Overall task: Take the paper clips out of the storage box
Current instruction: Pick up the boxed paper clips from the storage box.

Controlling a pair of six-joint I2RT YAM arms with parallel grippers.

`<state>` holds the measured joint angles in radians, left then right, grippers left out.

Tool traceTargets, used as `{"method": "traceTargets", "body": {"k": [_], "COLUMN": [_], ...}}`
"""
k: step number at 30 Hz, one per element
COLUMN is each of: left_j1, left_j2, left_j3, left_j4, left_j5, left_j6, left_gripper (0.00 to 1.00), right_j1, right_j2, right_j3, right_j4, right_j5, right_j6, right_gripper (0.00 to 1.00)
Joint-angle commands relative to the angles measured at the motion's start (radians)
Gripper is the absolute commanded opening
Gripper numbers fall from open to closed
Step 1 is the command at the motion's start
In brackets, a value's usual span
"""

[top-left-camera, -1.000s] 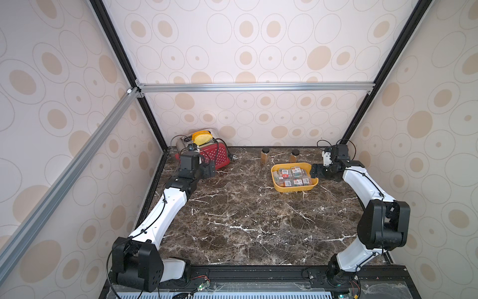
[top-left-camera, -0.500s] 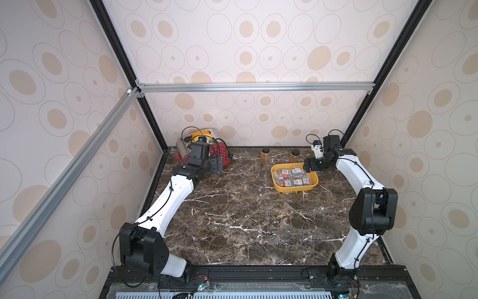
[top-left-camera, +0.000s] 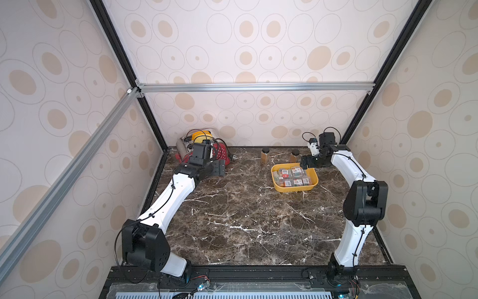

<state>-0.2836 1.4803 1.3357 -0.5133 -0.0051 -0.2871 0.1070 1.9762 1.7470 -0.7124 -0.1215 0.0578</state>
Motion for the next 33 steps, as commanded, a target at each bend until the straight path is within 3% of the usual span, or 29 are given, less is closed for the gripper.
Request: {"method": "traceTargets", "body": {"k": [1, 9, 17, 33], "left_j1": [-0.004, -0.005, -0.005, -0.005], "left_j2": [-0.023, 0.01, -0.028, -0.036], "left_j3": [0.005, 0.01, -0.028, -0.051], "left_j4": [-0.017, -0.003, 0.007, 0.001], "left_j5": [0.026, 0.079, 0.07, 0.083], "left_j6": [0.017, -0.015, -0.044, -0.028], "left_gripper": [0.99, 0.96, 0.95, 0.95], "right_j1": [0.008, 0.013, 0.041, 0.118], "right_j2": [0.017, 0.053, 0.095, 0.168], "right_j3": [0.035, 0.065, 0.058, 0.043], "right_j4": [-0.012, -0.027, -0.01, 0.041], "right_j5": [0.024, -0.012, -0.022, 0.138], "right_j6": [-0.018, -0.013, -0.004, -0.005], "right_gripper": [0.92, 0.84, 0.83, 0.81]}}
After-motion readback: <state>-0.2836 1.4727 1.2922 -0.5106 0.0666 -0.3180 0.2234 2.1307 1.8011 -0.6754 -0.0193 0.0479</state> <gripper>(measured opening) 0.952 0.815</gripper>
